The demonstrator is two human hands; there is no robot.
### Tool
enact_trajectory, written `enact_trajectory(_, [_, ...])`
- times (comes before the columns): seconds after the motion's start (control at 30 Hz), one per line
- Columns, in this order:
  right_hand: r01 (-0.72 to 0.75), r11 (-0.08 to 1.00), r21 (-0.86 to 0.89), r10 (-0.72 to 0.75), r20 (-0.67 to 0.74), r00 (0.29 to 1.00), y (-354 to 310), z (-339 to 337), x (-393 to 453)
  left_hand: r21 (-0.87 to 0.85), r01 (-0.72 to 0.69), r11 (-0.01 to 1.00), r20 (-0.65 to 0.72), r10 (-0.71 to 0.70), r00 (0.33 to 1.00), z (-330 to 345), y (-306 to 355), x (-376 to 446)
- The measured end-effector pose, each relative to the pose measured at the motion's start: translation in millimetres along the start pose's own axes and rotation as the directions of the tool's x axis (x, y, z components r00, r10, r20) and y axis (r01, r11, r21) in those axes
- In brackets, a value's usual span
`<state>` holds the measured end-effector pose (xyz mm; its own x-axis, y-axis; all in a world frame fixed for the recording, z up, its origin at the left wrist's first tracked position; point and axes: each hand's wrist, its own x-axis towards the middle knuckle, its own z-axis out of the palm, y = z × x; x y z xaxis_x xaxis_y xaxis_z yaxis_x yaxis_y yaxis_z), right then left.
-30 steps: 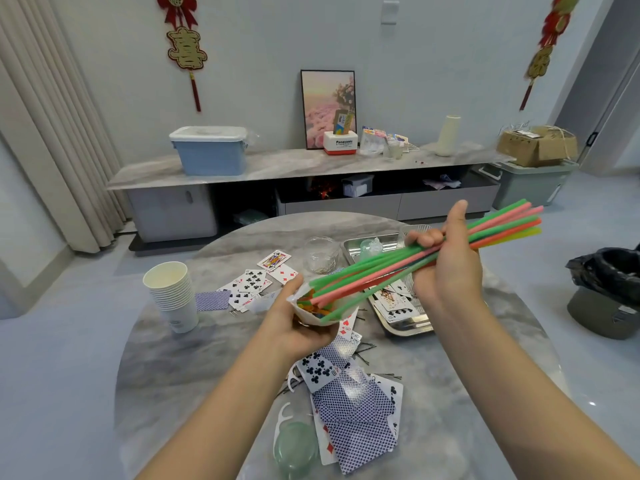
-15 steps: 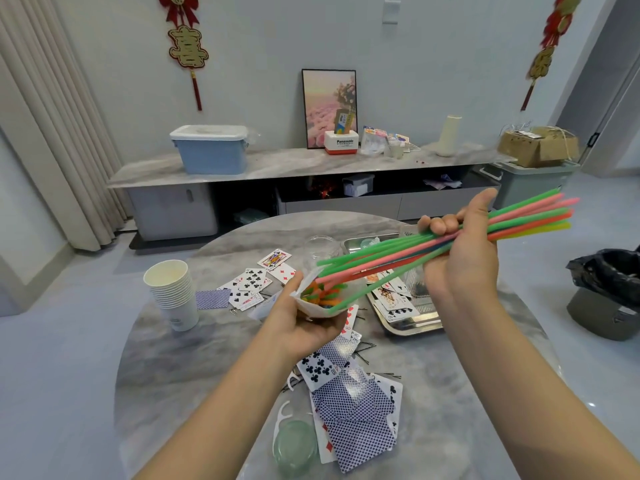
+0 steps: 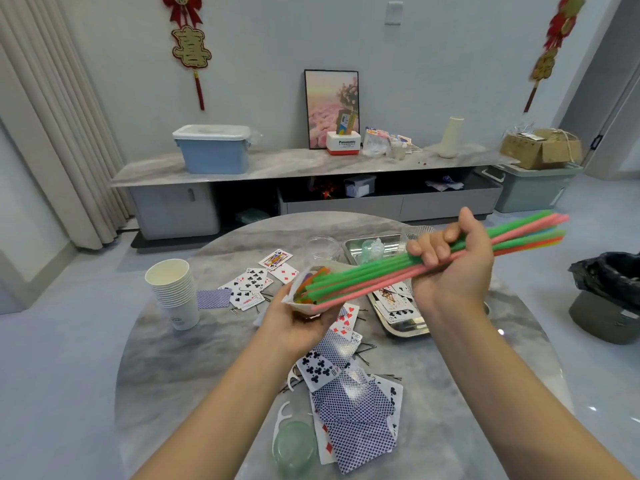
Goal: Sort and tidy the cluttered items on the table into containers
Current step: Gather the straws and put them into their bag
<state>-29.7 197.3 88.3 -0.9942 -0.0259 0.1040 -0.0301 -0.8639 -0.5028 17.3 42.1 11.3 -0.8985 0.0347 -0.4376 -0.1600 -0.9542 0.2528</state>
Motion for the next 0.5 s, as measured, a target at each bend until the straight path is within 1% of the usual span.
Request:
enact_trajectory(0.07, [-0.001,1.0,-0.001,0.001,0.028,1.0,0,1,-2,0.0,-0.02,1.0,-0.017,0.02,1.0,-1,3,0])
enact_trajectory(0.13, [0.011,1.0,-0.025,-0.01,0.026,1.0,1,2,-2,0.009,-0.021,1.0,-0.026,0.022,0.999,-1,2,-1])
enact_trajectory(0.2, [0.011,0.999,-0.05,-0.012,-0.017,1.0,2,3,0,0.039,-0.007,0.999,-0.008,0.008,1.0,-1,1,0])
enact_trajectory(0.33, [-0.002,0.996,-0.094,-0.014,-0.164,0.986,2,1,7,0.15,0.024,0.988,0.004,-0.025,1.0,-1,-5,2])
enact_trajectory(0.4, [0.011,0.993,-0.119,-0.035,-0.204,0.978,1,0,10,0.159,0.032,0.987,-0.009,-0.031,0.999,-3,-9,4])
enact_trajectory(0.5, [0.031,0.991,-0.13,-0.06,-0.228,0.972,0,-2,14,0.132,0.036,0.991,-0.017,-0.034,0.999,-4,-11,5])
